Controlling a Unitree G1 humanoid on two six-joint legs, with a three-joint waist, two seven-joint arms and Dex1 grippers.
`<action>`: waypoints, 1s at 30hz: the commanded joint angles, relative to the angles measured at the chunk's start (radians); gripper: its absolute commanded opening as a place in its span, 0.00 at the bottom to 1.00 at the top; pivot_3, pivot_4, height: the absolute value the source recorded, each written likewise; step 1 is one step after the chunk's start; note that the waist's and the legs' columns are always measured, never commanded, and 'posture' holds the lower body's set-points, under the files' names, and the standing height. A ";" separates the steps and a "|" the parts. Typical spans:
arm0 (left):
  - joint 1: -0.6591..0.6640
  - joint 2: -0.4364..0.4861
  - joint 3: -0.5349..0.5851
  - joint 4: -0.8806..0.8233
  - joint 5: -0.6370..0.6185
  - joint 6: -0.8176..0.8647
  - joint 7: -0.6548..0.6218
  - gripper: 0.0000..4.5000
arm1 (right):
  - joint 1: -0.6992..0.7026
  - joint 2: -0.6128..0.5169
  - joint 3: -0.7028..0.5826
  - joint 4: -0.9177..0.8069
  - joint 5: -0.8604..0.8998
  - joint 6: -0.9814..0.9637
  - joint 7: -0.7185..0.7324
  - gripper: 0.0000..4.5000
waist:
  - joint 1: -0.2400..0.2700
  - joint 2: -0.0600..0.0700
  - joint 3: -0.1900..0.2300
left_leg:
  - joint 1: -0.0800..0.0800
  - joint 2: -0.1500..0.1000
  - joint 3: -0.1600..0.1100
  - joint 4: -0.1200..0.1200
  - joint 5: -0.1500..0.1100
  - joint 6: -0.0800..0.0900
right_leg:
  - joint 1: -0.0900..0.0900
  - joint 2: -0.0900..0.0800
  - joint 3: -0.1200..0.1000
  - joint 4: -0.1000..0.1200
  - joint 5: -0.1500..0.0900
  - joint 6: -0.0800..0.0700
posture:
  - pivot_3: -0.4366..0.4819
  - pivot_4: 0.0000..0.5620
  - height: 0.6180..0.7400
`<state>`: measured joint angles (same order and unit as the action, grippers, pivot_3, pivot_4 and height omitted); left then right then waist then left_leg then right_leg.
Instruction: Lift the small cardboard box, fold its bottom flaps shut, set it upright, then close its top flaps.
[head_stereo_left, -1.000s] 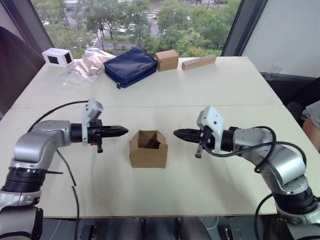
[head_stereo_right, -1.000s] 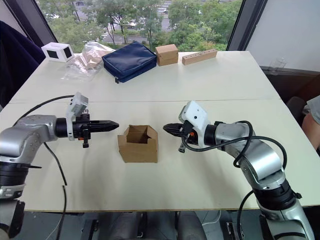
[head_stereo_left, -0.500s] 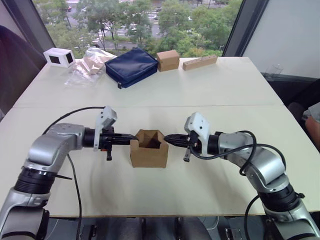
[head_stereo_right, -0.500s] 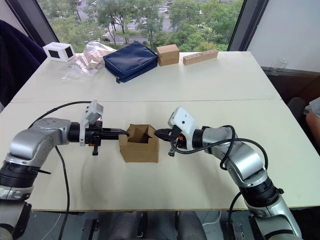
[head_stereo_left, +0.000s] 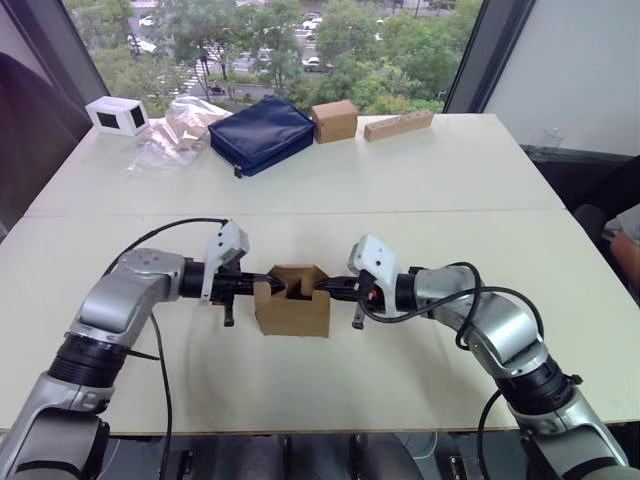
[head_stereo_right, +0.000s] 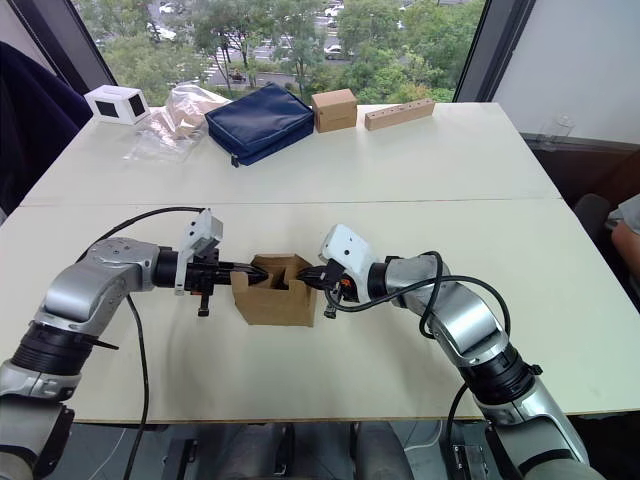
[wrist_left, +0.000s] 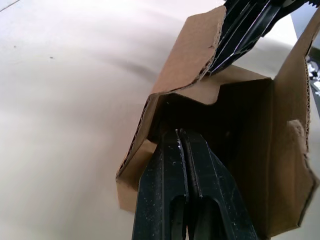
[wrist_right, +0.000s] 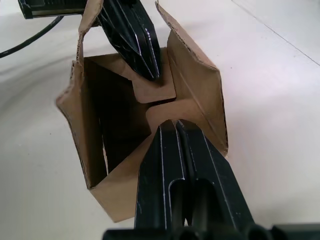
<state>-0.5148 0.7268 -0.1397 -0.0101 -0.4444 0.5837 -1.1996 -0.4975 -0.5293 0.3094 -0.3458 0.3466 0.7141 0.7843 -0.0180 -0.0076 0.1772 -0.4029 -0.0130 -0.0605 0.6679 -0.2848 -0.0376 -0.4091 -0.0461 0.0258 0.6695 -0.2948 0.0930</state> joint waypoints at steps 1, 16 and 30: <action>0.014 0.000 0.018 0.014 0.008 0.003 0.014 0.01 | -0.016 -0.001 -0.020 -0.012 -0.008 -0.018 0.004 0.00 | 0.000 0.000 0.000 | 0.000 0.000 0.000 0.000 0.000 0.000 | 0.000 0.000 0.000 0.000 0.000 0.000 | 0.48 0.27 1.00; -0.018 0.024 0.141 -0.037 -0.114 0.124 0.020 0.01 | -0.023 -0.096 -0.260 -0.171 0.144 0.074 0.018 0.00 | 0.002 0.000 0.000 | 0.000 0.000 0.000 0.000 0.000 0.000 | 0.000 0.000 0.000 0.000 0.000 0.000 | 0.48 0.27 1.00; -0.149 0.001 0.169 0.156 -0.087 0.090 0.061 0.01 | 0.004 -0.112 -0.200 -0.457 0.382 0.267 -0.028 0.00 | 0.004 0.000 0.000 | 0.000 0.000 0.000 0.000 0.000 0.000 | 0.000 0.000 0.000 0.000 0.000 0.000 | 0.48 0.27 1.00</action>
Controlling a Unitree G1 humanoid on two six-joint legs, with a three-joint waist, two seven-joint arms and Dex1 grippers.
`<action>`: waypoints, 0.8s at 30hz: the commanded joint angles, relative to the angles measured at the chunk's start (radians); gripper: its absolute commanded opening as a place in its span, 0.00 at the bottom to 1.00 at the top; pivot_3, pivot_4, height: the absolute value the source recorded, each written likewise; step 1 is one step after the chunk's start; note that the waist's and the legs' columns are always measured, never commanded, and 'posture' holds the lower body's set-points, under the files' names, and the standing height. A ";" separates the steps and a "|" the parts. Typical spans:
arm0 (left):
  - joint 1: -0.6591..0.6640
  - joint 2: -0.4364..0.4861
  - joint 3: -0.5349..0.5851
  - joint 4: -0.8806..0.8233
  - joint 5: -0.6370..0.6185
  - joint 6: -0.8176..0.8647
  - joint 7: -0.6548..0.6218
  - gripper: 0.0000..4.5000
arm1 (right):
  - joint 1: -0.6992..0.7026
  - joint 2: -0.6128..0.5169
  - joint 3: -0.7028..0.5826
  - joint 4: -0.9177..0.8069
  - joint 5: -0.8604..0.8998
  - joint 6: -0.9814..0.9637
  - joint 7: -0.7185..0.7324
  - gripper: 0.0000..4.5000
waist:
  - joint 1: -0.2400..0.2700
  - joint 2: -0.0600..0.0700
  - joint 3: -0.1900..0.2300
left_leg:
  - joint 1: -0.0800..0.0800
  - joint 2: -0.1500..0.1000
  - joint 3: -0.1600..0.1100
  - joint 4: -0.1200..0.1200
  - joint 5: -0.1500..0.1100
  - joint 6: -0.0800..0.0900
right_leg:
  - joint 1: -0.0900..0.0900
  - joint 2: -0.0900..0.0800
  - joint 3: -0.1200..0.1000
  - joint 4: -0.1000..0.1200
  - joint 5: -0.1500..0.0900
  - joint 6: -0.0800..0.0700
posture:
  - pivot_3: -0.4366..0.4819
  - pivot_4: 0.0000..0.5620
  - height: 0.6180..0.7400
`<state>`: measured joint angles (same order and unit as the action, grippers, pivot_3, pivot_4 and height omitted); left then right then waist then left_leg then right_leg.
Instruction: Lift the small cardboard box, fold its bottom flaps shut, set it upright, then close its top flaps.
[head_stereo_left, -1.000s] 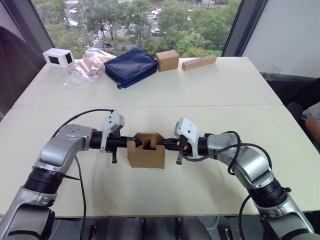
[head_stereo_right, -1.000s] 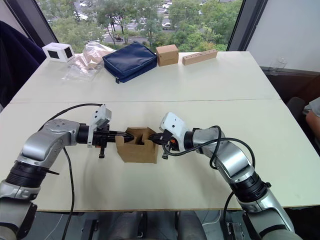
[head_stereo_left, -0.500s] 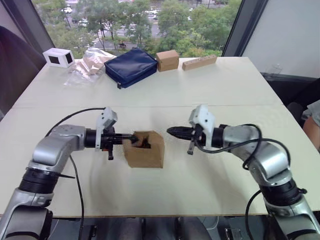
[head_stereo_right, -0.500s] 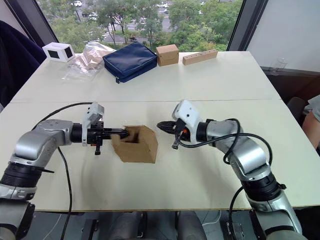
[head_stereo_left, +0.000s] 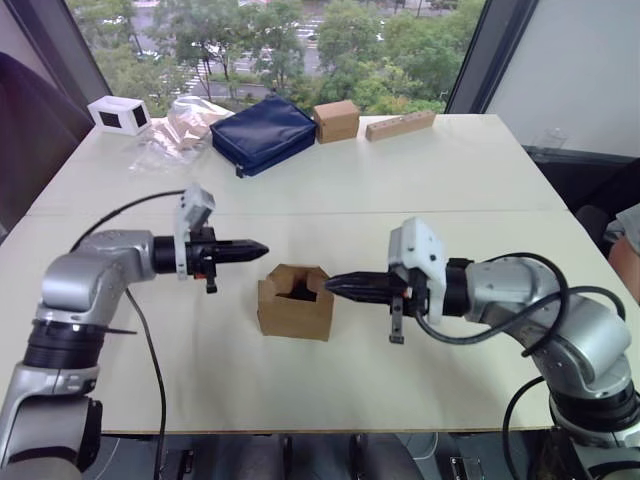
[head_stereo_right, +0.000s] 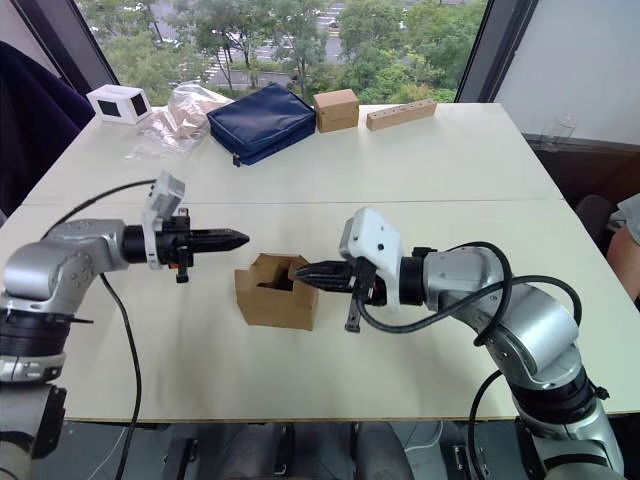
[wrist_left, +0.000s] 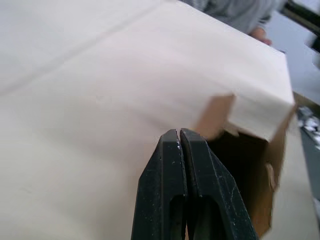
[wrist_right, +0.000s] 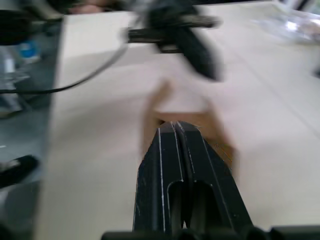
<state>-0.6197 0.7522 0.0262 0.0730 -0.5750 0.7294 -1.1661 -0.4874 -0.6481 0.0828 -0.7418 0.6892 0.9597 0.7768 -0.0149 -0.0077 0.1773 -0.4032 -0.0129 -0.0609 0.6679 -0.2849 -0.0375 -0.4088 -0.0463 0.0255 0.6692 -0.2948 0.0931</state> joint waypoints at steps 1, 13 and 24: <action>-0.060 -0.036 -0.005 0.101 0.058 -0.072 0.033 0.01 | -0.007 0.007 0.037 -0.063 0.043 0.026 -0.025 0.00 | 0.001 0.000 0.000 | 0.000 0.000 0.000 0.000 0.000 0.000 | 0.000 0.000 0.000 0.000 0.000 0.000 | 0.48 0.27 1.00; -0.183 -0.165 -0.154 0.354 0.214 -0.272 -0.103 0.01 | -0.054 0.002 0.263 0.062 -0.221 -0.121 -0.066 0.00 | -0.005 0.000 0.000 | -0.001 -0.005 0.000 0.000 0.000 0.000 | -0.001 0.000 0.000 0.000 0.000 0.000 | 0.48 0.27 1.00; -0.167 -0.172 -0.156 0.322 0.200 -0.233 -0.178 0.01 | -0.040 0.049 0.303 0.098 -0.287 -0.135 -0.080 0.00 | -0.003 0.000 0.000 | -0.002 -0.002 0.000 0.000 0.000 0.000 | -0.002 0.000 0.000 0.001 0.000 0.000 | 0.48 0.27 1.00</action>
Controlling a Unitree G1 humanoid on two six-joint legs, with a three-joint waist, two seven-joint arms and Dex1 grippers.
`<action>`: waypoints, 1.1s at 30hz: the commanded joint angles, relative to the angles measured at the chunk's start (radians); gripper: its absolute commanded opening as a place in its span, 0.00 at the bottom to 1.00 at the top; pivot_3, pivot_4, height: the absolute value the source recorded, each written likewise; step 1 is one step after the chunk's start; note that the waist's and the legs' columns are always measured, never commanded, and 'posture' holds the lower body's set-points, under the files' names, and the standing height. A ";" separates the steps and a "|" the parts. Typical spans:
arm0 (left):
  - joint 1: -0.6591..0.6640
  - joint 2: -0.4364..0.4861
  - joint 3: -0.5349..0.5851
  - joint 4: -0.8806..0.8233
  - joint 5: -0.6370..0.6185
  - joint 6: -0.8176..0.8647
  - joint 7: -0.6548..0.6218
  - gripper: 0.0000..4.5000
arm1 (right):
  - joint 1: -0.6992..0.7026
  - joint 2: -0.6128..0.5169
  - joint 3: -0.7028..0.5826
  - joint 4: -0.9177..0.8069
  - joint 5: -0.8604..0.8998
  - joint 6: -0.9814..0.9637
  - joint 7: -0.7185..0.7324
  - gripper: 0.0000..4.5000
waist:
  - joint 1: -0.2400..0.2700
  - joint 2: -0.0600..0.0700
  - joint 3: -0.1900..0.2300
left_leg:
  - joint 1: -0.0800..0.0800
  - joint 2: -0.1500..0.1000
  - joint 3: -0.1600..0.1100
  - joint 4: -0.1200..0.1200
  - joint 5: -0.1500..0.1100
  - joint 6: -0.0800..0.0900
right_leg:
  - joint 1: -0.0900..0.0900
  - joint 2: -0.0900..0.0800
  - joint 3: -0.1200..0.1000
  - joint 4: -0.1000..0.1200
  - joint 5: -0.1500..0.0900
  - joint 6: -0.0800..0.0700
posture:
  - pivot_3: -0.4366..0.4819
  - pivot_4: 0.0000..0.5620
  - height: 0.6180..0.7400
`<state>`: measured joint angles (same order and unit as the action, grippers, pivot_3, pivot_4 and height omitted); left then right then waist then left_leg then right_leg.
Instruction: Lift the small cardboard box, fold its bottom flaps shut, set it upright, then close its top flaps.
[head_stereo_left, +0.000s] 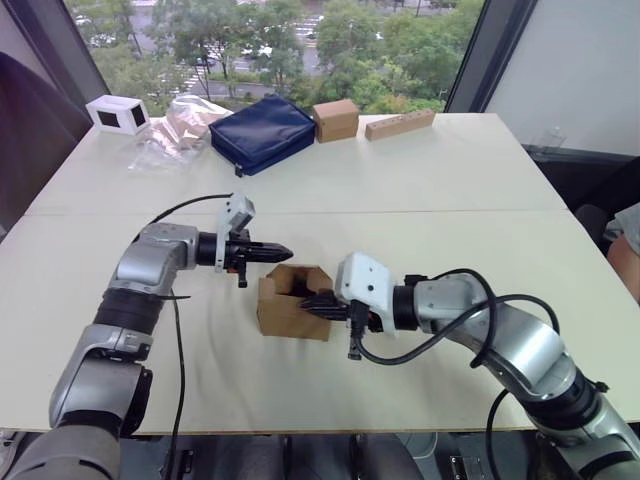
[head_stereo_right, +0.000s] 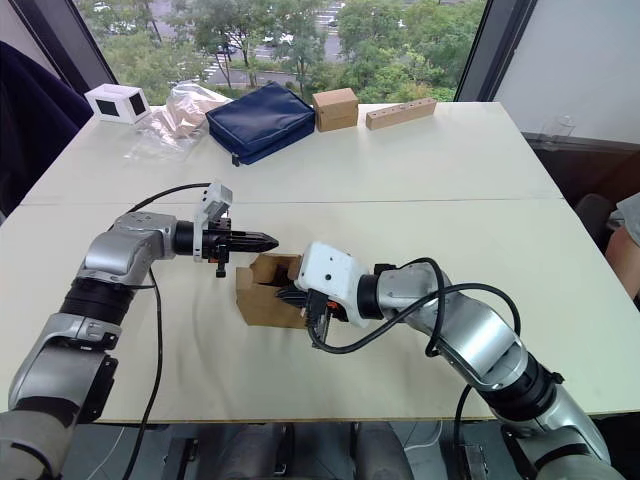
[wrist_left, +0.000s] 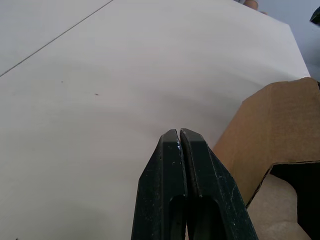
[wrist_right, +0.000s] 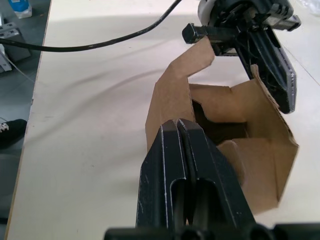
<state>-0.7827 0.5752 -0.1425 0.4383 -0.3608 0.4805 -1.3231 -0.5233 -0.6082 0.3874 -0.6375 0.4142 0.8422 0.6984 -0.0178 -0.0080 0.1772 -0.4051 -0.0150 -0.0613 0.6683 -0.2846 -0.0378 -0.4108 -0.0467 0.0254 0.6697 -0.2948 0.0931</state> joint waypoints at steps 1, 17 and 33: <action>0.001 0.007 0.013 -0.052 -0.015 0.023 -0.025 0.01 | -0.003 0.011 0.001 -0.003 -0.017 -0.019 -0.001 0.00 | 0.000 0.000 0.000 | 0.000 0.000 0.000 0.000 0.000 0.000 | 0.000 0.000 0.000 0.000 0.000 0.000 | 0.48 0.27 1.00; 0.062 0.017 -0.010 -0.025 0.058 -0.028 -0.035 0.01 | 0.012 0.028 0.019 0.042 -0.054 -0.032 0.024 0.00 | 0.000 0.000 0.000 | 0.000 0.000 0.000 0.000 0.000 0.000 | 0.000 0.000 0.000 0.000 0.000 0.000 | 0.48 0.27 1.00; 0.075 0.009 -0.007 -0.003 0.066 -0.035 -0.077 0.01 | 0.015 0.058 0.040 0.098 -0.091 -0.021 0.008 0.00 | -0.001 0.000 0.000 | 0.000 0.000 0.000 0.000 0.000 0.000 | 0.000 0.000 0.000 0.000 0.000 0.000 | 0.48 0.27 1.00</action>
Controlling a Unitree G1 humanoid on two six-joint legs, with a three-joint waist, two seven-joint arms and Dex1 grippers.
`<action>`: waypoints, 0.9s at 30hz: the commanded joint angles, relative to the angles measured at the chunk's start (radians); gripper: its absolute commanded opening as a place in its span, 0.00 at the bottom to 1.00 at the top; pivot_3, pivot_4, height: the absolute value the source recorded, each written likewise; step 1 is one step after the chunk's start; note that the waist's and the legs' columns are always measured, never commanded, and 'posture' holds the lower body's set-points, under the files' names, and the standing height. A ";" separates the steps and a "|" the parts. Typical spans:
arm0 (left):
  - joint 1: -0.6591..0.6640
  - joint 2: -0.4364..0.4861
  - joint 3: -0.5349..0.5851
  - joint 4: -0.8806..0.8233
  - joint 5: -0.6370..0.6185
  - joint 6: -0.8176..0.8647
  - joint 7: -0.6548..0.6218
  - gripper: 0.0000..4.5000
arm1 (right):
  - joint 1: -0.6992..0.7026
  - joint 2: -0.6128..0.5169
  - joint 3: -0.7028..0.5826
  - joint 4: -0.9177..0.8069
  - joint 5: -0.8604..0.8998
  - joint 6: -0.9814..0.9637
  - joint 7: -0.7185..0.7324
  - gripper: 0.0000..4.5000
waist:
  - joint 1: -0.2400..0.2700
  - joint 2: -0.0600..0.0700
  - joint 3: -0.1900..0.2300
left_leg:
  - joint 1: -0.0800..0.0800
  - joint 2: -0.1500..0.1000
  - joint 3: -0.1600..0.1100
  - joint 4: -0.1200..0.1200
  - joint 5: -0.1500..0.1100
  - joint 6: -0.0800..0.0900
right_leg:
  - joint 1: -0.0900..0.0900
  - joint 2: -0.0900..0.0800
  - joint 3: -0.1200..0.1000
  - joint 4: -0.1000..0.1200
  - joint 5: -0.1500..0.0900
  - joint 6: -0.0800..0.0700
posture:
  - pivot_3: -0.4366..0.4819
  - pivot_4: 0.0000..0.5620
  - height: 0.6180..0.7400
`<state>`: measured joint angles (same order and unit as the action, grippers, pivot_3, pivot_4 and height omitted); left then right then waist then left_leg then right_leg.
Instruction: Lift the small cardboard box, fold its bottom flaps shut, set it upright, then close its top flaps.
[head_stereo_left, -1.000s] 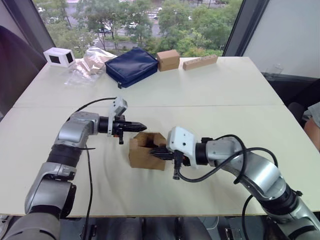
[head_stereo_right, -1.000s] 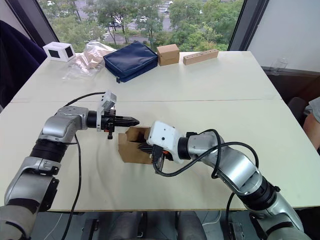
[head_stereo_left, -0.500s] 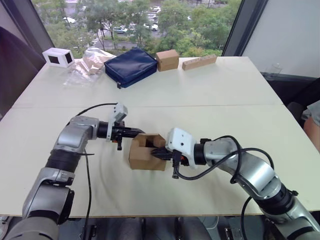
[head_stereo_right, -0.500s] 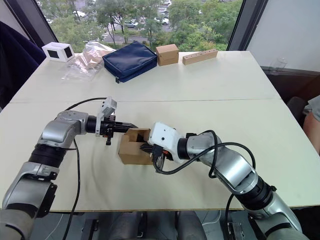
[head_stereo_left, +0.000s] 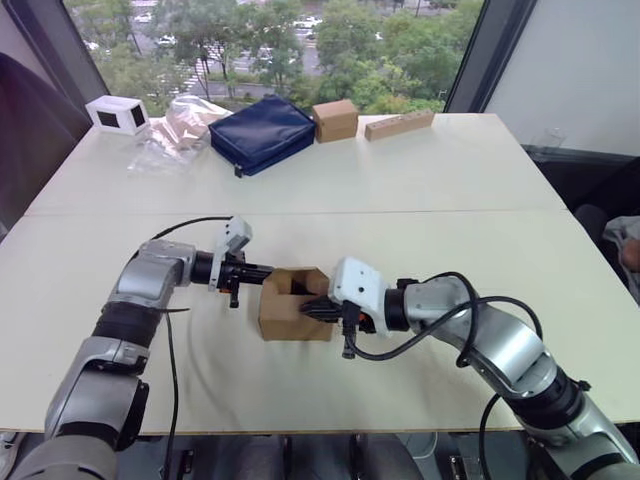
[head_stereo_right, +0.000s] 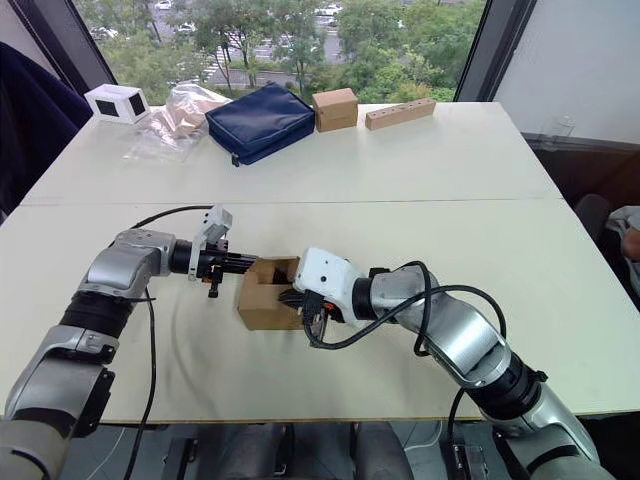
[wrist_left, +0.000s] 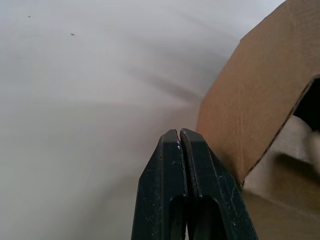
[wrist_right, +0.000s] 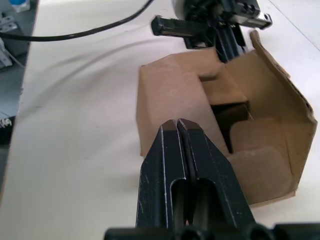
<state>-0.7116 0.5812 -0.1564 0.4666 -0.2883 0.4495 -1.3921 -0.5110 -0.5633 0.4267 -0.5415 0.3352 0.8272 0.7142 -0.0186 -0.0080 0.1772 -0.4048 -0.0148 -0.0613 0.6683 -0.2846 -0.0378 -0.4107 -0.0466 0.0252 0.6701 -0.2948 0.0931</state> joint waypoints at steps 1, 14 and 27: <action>0.005 0.003 0.007 -0.031 -0.005 -0.005 -0.009 0.01 | 0.006 0.016 0.002 0.008 -0.014 -0.005 -0.008 0.00 | 0.000 0.000 0.000 | 0.000 0.000 0.000 0.000 0.000 0.000 | 0.000 0.000 0.000 0.000 0.000 0.000 | 0.48 0.27 1.00; -0.018 0.116 0.131 -0.061 -0.039 0.020 0.052 0.01 | 0.005 0.050 -0.035 0.004 0.009 0.018 -0.011 0.00 | -0.004 0.000 0.000 | 0.000 0.000 0.000 0.000 0.000 0.000 | -0.001 0.000 0.000 0.000 0.000 0.000 | 0.48 0.27 1.00; 0.347 0.282 0.245 -0.759 -0.387 0.425 0.121 0.01 | 0.003 0.065 -0.046 0.005 0.015 0.011 -0.007 0.00 | 0.004 0.000 0.000 | 0.002 0.001 -0.001 0.000 0.000 0.000 | 0.003 -0.001 0.000 -0.001 0.000 0.000 | 0.48 0.27 1.00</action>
<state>-0.3648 0.8608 0.0907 -0.2647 -0.6677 0.8854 -1.2929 -0.4995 -0.5080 0.3900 -0.5138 0.3396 0.8463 0.7062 -0.0144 -0.0078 0.1771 -0.4028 -0.0138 -0.0621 0.6678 -0.2848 -0.0377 -0.4083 -0.0472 0.0252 0.6696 -0.2948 0.0930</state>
